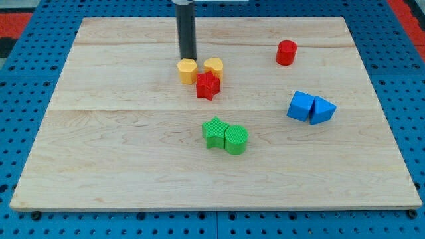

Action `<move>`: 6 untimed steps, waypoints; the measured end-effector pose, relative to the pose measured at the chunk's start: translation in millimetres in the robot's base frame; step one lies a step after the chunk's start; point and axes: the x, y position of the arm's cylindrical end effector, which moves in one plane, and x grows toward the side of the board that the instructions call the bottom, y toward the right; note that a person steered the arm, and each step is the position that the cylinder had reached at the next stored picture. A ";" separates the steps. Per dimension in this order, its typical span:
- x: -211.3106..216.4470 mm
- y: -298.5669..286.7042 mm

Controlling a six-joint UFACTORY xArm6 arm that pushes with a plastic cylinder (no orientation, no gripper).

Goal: Slide the yellow hexagon closer to the red star

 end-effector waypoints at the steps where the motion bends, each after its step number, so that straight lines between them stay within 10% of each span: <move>1: 0.0 -14.4; 6: 22.4 1.0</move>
